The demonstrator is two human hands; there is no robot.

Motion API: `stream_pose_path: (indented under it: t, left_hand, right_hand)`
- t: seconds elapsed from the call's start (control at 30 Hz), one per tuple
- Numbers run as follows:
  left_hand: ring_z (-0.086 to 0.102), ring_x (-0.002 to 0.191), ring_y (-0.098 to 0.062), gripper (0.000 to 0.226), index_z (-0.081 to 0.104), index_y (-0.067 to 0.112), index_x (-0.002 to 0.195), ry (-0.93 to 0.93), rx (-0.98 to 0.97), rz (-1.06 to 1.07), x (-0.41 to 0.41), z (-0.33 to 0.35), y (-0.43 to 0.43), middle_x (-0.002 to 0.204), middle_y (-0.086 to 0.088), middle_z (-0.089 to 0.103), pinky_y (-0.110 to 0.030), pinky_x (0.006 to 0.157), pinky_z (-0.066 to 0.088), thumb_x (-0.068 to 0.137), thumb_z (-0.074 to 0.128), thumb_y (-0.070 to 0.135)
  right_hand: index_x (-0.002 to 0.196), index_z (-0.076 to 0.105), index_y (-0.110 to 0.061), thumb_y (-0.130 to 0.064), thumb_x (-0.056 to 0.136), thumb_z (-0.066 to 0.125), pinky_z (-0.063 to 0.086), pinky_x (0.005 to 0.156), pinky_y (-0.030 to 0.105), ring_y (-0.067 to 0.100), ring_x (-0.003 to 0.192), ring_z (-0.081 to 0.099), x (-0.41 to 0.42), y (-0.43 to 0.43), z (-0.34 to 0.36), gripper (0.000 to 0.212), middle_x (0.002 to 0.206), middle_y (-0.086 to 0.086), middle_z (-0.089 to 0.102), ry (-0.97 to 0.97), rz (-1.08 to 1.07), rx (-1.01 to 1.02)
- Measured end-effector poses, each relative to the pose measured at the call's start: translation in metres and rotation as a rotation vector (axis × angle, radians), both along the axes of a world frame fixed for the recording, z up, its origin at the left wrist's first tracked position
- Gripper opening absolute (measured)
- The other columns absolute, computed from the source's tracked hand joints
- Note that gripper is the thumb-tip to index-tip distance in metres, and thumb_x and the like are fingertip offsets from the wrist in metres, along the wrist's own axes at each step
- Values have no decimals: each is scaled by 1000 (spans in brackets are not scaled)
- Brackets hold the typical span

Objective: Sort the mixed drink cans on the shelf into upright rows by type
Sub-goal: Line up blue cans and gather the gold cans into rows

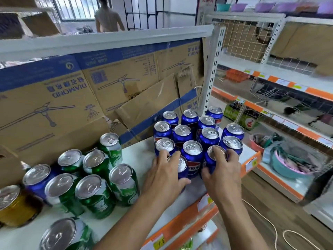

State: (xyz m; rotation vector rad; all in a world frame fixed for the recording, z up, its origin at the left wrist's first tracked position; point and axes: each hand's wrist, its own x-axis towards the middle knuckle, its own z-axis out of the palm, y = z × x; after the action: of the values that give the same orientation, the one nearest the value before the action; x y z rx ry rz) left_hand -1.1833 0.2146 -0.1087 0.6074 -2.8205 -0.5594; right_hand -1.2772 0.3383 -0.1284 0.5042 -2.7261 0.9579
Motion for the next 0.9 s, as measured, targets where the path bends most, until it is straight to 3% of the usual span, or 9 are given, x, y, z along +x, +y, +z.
stream_pose_path:
  t: [0.13, 0.27, 0.47, 0.57, 0.67, 0.77, 0.9]
  left_hand:
    - [34, 126, -19, 77, 28, 33, 142, 1, -77, 7, 11, 16, -9, 136, 6, 30, -36, 93, 45, 80, 65, 58]
    - [31, 129, -17, 69, 31, 37, 142, 25, -145, 101, 42, 40, -38, 140, 6, 32, -32, 99, 36, 83, 62, 56]
    - [30, 133, -18, 61, 34, 39, 142, -3, -145, 343, 134, 59, -78, 144, 7, 32, -36, 104, 33, 87, 53, 58]
    - [30, 134, -13, 60, 35, 42, 141, -14, -104, 480, 195, 60, -88, 146, 12, 31, -33, 105, 35, 86, 51, 61]
    - [42, 124, -8, 53, 43, 39, 135, -57, -41, 595, 255, 58, -88, 134, 17, 43, -26, 95, 41, 87, 52, 60]
    - [56, 111, -8, 38, 57, 37, 122, -73, -127, 674, 300, 56, -88, 120, 18, 56, -22, 75, 46, 89, 56, 54]
    - [42, 126, -8, 57, 39, 40, 139, -185, 52, 812, 348, 42, -88, 138, 19, 43, -26, 96, 40, 87, 50, 62]
  right_hand:
    - [127, 61, -9, -10, 74, 73, 41, 96, 54, 49, 120, 43, 15, -11, 12, 54, 136, 28, 45, 117, 13, -19]
    - [127, 62, -10, -12, 76, 74, 42, 95, 54, 45, 120, 45, 33, -30, 32, 53, 133, 24, 51, 178, 133, -75]
    - [118, 66, -11, -35, 81, 53, 48, 92, 51, 40, 111, 51, 83, -94, 47, 46, 120, 17, 61, 219, 533, -1]
    - [109, 68, -12, -30, 76, 60, 50, 84, 46, 37, 102, 53, 120, -127, 49, 38, 111, 13, 63, 215, 762, 16]
    - [108, 68, -15, -28, 80, 62, 51, 76, 43, 33, 100, 55, 158, -154, 53, 31, 112, 8, 62, 103, 939, 33]
    - [96, 66, -15, -35, 81, 54, 49, 68, 39, 29, 88, 57, 188, -177, 55, 28, 94, 3, 61, 57, 1099, 69]
    - [115, 60, -17, -34, 90, 55, 45, 84, 36, 25, 105, 52, 206, -212, 59, 30, 111, 3, 57, 50, 1133, 207]
